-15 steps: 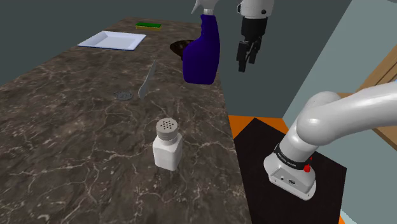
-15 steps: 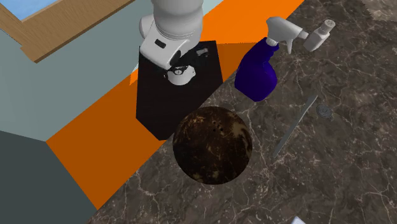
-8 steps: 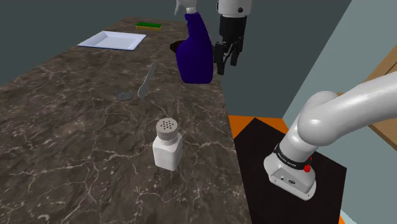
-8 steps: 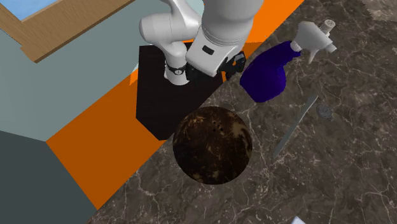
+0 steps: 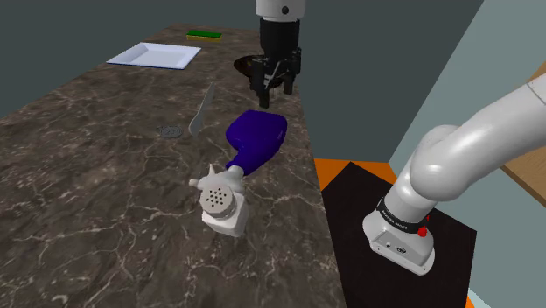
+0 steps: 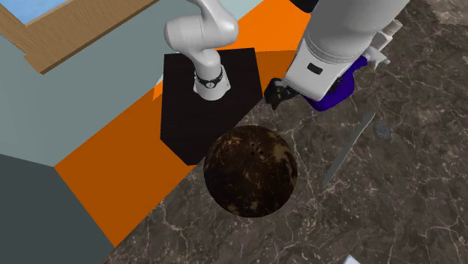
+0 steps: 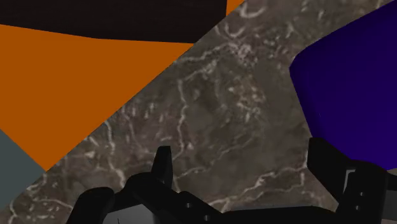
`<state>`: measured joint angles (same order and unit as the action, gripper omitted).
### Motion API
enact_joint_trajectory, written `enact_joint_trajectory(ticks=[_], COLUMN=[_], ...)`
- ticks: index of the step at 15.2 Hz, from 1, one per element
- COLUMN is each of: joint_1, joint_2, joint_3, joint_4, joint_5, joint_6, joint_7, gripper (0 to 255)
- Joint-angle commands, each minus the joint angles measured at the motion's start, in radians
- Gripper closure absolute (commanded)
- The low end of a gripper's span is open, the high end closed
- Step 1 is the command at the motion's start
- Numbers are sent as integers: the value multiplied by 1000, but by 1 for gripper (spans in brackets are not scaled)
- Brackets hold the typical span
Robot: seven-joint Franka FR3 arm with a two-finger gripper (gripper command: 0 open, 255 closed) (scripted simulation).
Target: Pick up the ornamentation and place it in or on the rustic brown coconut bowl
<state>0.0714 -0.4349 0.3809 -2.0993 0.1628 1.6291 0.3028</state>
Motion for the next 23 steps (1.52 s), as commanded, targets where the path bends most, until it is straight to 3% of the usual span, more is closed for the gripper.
enact_joint_trajectory(ticks=[1,10,17,23], joint_1=[3,36,151,141], joint_2=[63,373,668,652], joint_3=[40,201,271,266], joint_4=[57,362,684,584], joint_5=[-2,-109,-289,-279], joint_6=[17,43,-13,74], joint_7=[51,288,473,469], gripper=[0,0,0,0])
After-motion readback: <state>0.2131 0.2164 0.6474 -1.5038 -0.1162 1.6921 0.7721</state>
